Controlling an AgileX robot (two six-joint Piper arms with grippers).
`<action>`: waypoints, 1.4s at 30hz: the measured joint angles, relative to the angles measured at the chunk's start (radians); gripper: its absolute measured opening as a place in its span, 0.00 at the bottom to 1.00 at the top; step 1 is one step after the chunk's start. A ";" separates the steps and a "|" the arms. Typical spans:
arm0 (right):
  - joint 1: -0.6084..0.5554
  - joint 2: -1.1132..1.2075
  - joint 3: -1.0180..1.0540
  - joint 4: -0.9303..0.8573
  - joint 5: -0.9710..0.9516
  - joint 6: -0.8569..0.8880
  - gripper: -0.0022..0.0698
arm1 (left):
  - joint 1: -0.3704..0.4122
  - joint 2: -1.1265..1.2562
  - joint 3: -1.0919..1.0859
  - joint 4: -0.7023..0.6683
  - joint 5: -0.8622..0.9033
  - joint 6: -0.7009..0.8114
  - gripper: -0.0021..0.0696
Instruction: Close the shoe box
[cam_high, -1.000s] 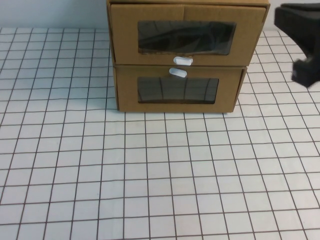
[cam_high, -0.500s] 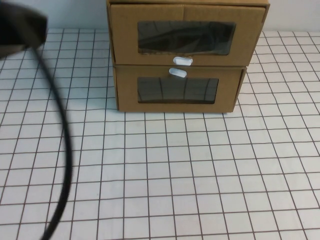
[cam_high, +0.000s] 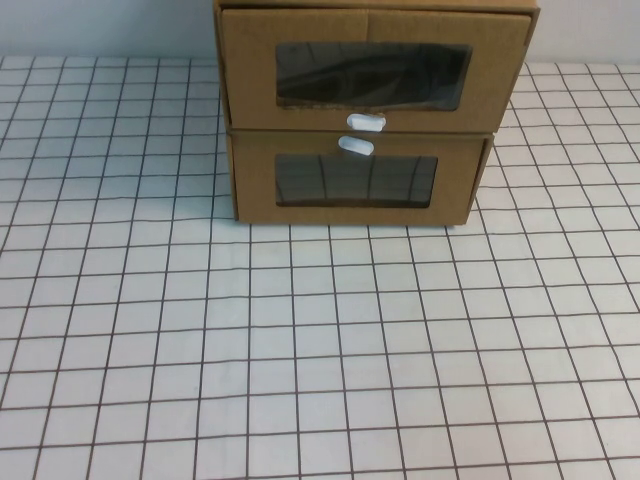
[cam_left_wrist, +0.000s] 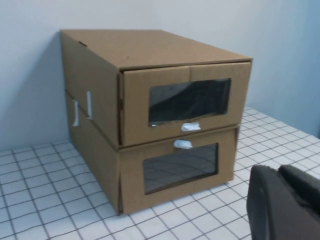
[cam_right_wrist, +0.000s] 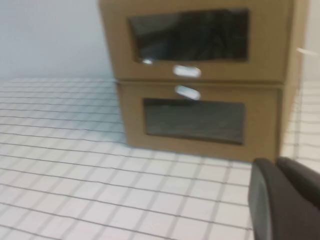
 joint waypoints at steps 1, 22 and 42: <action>0.000 0.000 0.020 0.000 -0.025 0.001 0.01 | 0.000 -0.016 0.034 0.017 -0.031 0.000 0.02; 0.000 0.000 0.094 0.015 0.090 0.005 0.01 | 0.000 -0.022 0.559 0.138 -0.578 -0.002 0.02; 0.000 0.000 0.094 -0.006 0.526 0.005 0.01 | 0.221 -0.187 0.606 0.268 -0.316 -0.048 0.02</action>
